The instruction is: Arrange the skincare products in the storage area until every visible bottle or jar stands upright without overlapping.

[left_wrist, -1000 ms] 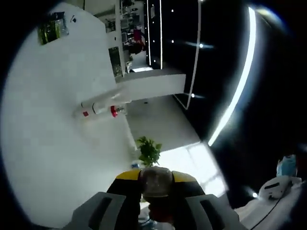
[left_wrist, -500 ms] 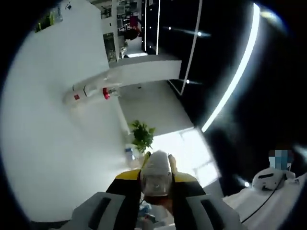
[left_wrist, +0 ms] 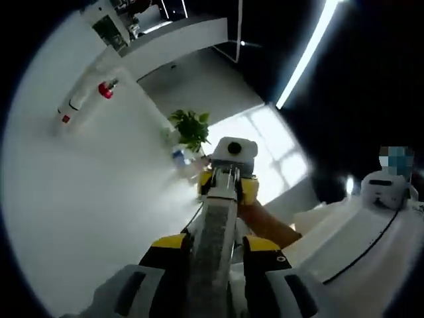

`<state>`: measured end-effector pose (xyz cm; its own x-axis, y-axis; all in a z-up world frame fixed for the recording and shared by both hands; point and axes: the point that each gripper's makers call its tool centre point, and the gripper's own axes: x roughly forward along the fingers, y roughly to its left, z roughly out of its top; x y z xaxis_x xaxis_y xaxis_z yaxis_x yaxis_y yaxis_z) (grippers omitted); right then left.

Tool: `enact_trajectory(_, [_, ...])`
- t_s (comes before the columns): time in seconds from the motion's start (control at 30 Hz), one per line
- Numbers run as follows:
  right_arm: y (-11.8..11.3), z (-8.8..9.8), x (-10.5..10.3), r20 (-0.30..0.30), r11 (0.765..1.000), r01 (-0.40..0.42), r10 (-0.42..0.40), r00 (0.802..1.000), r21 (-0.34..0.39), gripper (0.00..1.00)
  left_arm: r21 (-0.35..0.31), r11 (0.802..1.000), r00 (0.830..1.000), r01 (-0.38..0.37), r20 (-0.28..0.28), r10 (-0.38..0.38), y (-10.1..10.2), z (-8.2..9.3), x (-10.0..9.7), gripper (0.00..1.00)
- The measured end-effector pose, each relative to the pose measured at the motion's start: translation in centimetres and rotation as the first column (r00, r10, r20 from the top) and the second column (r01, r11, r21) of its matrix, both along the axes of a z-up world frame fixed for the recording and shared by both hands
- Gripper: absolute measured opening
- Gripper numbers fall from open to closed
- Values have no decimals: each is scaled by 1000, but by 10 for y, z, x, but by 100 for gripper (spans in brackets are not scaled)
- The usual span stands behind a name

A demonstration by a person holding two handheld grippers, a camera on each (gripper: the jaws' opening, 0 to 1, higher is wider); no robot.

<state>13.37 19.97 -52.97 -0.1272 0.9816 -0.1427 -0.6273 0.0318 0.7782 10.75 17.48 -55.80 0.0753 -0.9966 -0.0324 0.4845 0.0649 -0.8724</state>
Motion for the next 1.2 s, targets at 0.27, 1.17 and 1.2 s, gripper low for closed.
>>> enact_trajectory(0.27, [5, 9, 14, -35, 997, 73, -72, 997, 27, 21, -29, 996, 990, -88, 107, 91, 1, 7, 11, 25])
enact_trajectory(1.17, [7, -2, 77, 279, 864, 479, -426, 860, -157, 25, 162, 822, 750, -547, 532, 394, 16, -8, 84, 23])
enact_trajectory(1.2, [6, -3, 78, 267, 861, 484, -435, 860, -156, 25, 164, 820, 750, -548, 531, 395, 14, -8, 83, 23])
